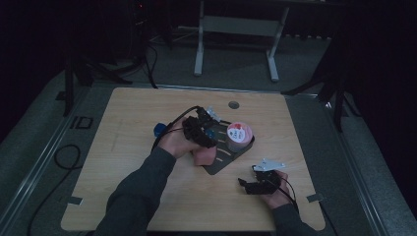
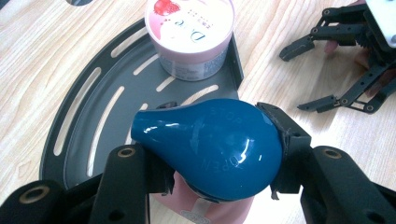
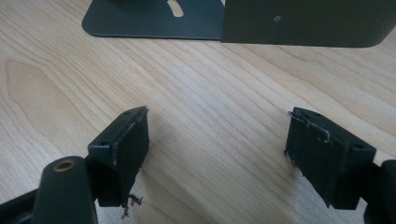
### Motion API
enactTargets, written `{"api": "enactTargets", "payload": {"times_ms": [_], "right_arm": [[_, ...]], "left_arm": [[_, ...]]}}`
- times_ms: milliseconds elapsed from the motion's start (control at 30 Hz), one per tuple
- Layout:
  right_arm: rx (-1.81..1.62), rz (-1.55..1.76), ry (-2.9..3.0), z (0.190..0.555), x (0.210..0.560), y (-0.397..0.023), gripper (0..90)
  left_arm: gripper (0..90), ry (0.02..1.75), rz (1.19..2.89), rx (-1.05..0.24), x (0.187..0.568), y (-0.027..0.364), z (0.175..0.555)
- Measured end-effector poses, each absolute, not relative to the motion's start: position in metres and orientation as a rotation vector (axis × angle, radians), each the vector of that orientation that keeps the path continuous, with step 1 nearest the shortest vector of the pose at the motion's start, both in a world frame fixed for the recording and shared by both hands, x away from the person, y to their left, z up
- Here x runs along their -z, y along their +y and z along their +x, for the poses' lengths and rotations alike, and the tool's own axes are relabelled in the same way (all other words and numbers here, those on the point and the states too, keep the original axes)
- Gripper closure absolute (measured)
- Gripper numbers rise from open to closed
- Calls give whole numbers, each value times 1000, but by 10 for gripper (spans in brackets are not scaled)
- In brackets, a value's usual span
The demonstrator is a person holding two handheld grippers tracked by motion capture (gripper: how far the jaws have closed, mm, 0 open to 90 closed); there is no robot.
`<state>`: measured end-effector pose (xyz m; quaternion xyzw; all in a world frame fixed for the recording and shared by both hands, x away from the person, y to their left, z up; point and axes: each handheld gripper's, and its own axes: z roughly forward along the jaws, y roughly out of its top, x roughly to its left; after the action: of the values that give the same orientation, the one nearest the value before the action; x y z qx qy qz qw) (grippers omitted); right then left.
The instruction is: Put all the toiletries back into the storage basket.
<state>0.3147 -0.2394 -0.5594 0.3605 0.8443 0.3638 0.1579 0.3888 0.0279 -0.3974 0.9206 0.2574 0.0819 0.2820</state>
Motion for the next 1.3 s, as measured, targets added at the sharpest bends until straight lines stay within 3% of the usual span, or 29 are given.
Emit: {"api": "enactTargets", "payload": {"times_ms": [1300], "right_arm": [[-1041, 1028, 2418, 314, 559, -239, 210]], "left_arm": [[513, 710, 2485, -213, 396, 11, 421]]}}
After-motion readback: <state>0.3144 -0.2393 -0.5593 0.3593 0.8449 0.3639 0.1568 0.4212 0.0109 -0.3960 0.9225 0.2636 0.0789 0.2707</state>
